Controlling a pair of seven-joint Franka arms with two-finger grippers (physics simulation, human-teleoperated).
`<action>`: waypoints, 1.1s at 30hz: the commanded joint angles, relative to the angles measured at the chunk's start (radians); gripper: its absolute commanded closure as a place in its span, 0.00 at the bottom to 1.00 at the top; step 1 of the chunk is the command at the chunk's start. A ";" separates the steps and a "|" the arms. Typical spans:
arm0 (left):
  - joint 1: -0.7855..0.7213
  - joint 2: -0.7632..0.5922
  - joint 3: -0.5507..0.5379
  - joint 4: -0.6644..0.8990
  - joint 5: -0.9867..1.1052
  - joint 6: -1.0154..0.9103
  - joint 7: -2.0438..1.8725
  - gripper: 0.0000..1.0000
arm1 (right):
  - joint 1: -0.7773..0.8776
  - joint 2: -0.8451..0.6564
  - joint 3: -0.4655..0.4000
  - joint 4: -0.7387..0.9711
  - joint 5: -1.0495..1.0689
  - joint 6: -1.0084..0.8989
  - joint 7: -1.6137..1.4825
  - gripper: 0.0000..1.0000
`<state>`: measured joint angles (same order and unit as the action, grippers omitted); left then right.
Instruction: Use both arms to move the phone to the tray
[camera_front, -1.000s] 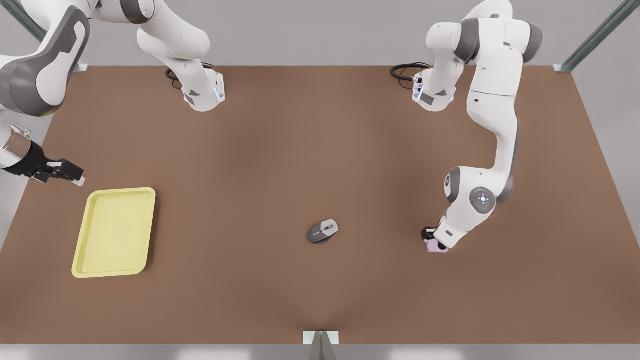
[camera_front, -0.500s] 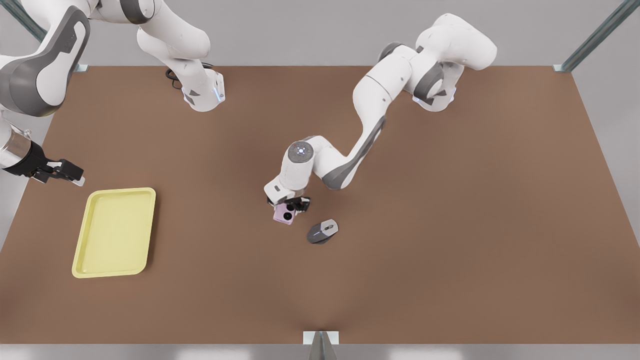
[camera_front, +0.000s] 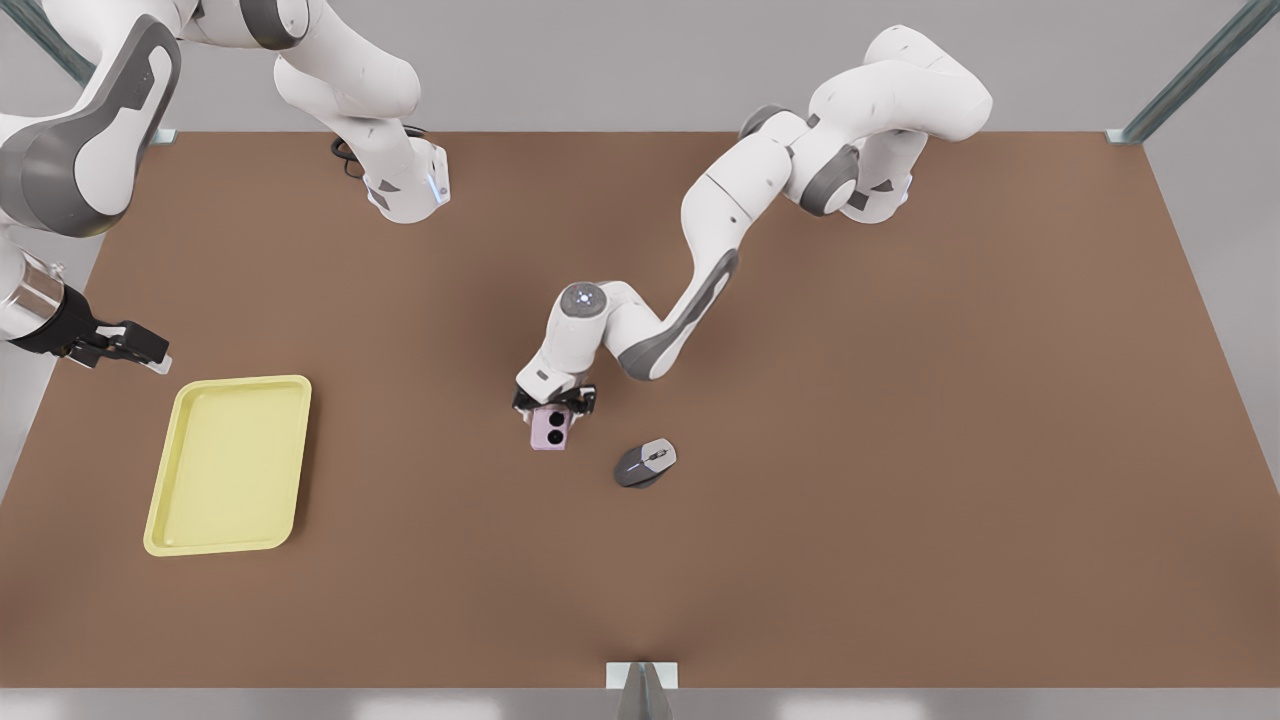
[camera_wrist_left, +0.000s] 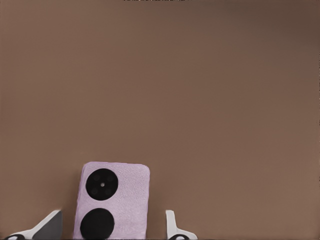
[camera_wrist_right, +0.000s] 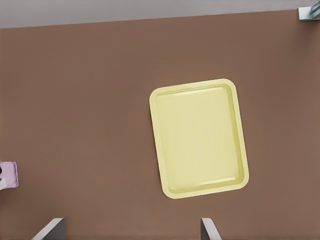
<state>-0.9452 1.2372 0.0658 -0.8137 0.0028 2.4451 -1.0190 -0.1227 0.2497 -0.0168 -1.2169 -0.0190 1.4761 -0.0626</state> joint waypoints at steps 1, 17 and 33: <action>-0.001 -0.004 0.002 0.001 0.019 0.025 -0.286 0.00 | 0.000 -0.001 0.000 0.000 0.001 0.000 0.000 0.00; 0.499 -0.585 0.267 -0.096 -0.196 -1.077 0.856 0.00 | 0.000 0.028 0.058 -0.010 -0.004 0.003 0.001 0.00; 0.821 -0.845 -0.155 -0.452 0.049 -0.877 0.982 0.00 | 0.564 0.235 0.041 -0.067 0.060 0.253 0.832 0.00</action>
<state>-0.1249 0.3846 -0.0890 -1.2727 0.0437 1.5425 -0.3387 0.4370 0.4784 0.0259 -1.2918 0.0341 1.6372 0.2084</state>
